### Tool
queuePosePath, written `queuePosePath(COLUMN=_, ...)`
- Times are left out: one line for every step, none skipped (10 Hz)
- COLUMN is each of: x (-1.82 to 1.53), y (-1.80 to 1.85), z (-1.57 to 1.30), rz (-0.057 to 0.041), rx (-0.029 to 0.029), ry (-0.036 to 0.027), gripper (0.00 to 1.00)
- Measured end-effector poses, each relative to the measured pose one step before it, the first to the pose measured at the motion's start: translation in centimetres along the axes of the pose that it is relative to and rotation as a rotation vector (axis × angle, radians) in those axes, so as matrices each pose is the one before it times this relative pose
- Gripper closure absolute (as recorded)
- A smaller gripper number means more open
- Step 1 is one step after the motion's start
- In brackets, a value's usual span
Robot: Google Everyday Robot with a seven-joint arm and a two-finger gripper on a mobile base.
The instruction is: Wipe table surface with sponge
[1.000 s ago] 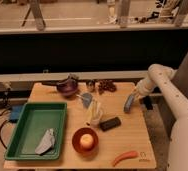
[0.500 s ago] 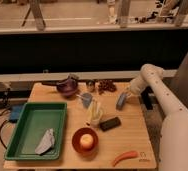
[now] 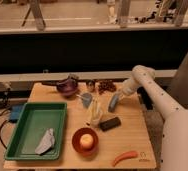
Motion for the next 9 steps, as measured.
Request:
queuePosePath(x=-0.363, y=0.322, z=0.116, rz=-0.00364, rx=-0.01044, ry=-0.00066, gripper=0.97)
queuePosePath(x=-0.372, y=0.338, z=0.085, rz=-0.00538, rx=-0.01074, ry=-0.00146, gripper=0.97)
queuePosePath(x=-0.051, y=0.411, z=-0.061, rz=-0.00126, rx=-0.00846, ry=-0.00109, gripper=0.97)
queuePosePath(x=-0.101, y=0.506, z=-0.116, rz=-0.00373, rx=-0.00879, ry=-0.00003, gripper=0.97)
queuePosePath(x=-0.172, y=0.395, z=-0.156, rz=-0.00564, rx=-0.00355, ry=-0.00107, gripper=0.97)
queuePosePath(x=0.236, y=0.500, z=-0.252, rz=-0.00288, rx=-0.00072, ry=0.00078, gripper=0.97)
queuePosePath(x=0.394, y=0.502, z=-0.440, rz=0.00053, rx=0.00260, ry=0.00188, gripper=0.97)
queuePosePath(x=0.365, y=0.442, z=-0.318, rz=0.00016, rx=-0.00009, ry=0.00174, gripper=0.97)
queuePosePath(x=0.790, y=0.724, z=-0.556, rz=0.00481, rx=-0.00279, ry=0.00583, gripper=0.97)
